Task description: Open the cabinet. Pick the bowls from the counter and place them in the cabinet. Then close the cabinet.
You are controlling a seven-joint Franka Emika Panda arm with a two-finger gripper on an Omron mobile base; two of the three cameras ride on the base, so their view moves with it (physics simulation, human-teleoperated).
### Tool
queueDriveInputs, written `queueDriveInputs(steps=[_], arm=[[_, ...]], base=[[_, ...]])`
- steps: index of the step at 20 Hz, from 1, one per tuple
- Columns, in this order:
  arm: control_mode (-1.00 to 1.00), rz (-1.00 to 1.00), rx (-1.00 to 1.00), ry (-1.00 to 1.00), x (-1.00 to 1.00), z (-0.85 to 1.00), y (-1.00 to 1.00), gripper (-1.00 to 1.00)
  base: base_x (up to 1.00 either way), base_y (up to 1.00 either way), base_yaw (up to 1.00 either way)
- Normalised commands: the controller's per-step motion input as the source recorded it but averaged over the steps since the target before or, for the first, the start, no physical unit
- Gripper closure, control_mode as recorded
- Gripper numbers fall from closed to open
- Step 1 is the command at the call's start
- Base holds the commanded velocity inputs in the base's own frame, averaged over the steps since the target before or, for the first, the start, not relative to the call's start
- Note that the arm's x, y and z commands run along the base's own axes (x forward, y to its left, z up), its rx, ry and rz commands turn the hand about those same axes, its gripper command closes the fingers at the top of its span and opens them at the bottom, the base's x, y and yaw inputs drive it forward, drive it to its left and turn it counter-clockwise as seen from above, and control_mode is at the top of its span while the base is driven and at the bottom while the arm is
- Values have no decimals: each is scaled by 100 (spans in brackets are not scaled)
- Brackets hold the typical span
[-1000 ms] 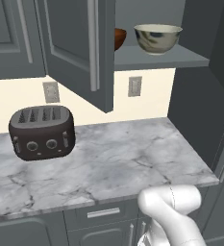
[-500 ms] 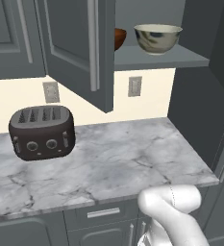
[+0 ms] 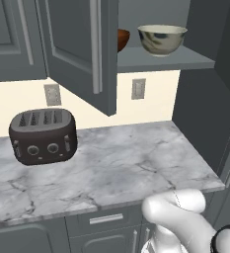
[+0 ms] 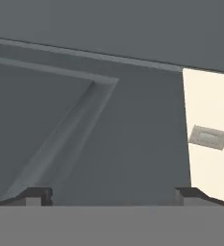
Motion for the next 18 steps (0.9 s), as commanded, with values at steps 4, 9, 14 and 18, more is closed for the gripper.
queueDriveInputs(steps=[4,9,14,18], arm=[[-100,18,0,10,94,12,35,-100],[-100,26,0,4,99,19,80,-100],[-100,18,-5,-5,99,12,97,-100],[-100,-11,-26,-16,85,0,81,-100]], base=[[0,0,0],[0,0,0],[0,0,0],[0,0,0]])
